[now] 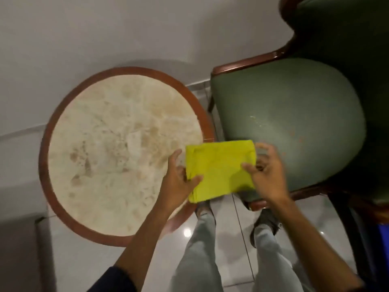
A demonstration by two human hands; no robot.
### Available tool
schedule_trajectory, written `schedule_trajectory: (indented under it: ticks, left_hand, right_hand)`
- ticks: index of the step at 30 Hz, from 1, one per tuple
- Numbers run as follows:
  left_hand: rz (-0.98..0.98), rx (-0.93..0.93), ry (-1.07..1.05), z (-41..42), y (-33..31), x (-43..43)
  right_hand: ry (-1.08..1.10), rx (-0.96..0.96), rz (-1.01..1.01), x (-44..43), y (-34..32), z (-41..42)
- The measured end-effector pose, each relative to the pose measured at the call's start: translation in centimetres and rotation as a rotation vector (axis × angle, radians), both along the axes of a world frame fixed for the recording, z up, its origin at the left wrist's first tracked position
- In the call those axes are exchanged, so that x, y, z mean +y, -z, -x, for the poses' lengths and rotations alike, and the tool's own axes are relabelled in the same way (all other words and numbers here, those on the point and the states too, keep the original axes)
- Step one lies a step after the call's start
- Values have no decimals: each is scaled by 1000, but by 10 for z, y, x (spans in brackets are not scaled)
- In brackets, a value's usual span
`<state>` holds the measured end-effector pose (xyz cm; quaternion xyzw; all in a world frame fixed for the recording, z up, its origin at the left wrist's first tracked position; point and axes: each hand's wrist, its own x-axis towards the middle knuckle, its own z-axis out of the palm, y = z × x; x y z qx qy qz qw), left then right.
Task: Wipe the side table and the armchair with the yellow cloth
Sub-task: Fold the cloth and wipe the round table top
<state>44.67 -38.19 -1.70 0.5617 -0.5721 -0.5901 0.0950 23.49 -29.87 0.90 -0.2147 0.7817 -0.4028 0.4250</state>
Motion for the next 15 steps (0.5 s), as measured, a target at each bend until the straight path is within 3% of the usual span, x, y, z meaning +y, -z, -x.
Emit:
schedule_trajectory:
  ticks: [3, 7, 9, 13, 15]
  left_hand:
    - [109, -246, 110, -46, 33, -6]
    - [671, -542, 142, -68, 65, -59]
    - [821, -652, 193, -68, 81, -92]
    - [762, -837, 312, -75, 122, -114]
    - [760, -856, 287, -81, 139, -113]
  right_hand:
    - [-102, 152, -119, -19, 42, -46]
    - [-78, 575, -305, -21, 74, -103]
    - [-3, 586, -349, -28, 82, -141]
    - [40, 511, -415, -68, 112, -167]
    - [46, 618, -398, -101, 130, -146]
